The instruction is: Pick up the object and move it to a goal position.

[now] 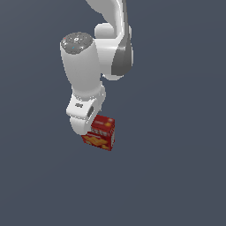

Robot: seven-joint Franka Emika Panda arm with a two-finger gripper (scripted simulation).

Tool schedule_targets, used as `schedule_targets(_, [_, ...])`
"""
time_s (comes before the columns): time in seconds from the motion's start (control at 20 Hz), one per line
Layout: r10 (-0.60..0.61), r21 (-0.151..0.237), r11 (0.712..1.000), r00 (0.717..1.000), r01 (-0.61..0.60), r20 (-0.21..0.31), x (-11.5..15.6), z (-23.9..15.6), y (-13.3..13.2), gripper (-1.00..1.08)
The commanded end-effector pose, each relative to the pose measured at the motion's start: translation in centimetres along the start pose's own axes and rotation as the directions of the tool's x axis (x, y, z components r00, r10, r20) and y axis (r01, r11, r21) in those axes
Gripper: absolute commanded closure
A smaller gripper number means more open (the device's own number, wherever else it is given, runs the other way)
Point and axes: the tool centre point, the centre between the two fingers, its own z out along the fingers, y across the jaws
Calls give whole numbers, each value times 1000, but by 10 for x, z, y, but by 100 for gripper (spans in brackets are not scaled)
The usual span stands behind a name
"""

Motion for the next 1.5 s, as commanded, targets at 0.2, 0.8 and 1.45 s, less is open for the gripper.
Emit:
schedule_targets(0.2, [-3,1,1000,1000,3,0,0,27,-1,-92])
schedule_targets(0.8, [-3,1,1000,1000,3,0,0,32,0,108])
schedule_targets(1.45, [-3,1,1000,1000,3,1,12,29,-15,108])
